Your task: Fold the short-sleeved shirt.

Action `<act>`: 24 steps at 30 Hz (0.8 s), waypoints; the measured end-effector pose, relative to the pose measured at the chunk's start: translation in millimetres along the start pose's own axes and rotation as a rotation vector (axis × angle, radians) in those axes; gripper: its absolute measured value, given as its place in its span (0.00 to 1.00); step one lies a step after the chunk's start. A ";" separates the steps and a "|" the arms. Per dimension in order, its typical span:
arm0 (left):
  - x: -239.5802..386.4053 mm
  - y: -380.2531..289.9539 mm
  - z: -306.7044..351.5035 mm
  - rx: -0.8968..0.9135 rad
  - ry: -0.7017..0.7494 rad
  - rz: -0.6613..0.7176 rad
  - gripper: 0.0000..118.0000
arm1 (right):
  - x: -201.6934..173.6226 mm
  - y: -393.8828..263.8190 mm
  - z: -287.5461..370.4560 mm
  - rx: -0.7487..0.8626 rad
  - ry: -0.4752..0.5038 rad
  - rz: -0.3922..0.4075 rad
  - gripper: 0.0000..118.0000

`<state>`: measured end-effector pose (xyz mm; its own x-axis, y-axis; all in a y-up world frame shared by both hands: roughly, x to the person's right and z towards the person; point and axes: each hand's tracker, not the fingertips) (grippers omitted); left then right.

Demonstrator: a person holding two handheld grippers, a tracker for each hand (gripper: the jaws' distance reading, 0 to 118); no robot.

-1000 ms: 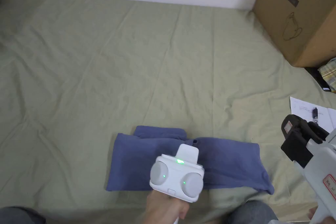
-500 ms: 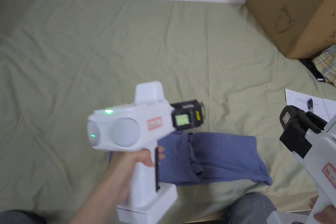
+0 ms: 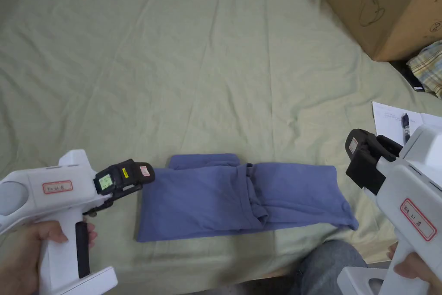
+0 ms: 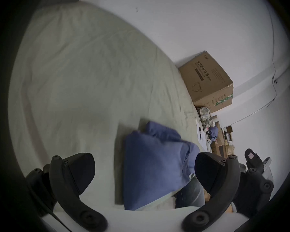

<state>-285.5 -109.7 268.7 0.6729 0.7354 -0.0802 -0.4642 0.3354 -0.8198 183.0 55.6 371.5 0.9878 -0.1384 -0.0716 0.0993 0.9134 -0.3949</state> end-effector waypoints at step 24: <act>77.7 2.4 -1.6 -0.103 0.163 0.032 0.15 | -2.0 -4.2 -15.3 -0.043 0.005 0.012 0.00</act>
<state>-233.5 -52.7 259.6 0.7467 0.6371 -0.1912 -0.4314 0.2451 -0.8682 178.7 46.3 359.3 0.9883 -0.1295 -0.0812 0.0820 0.8976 -0.4331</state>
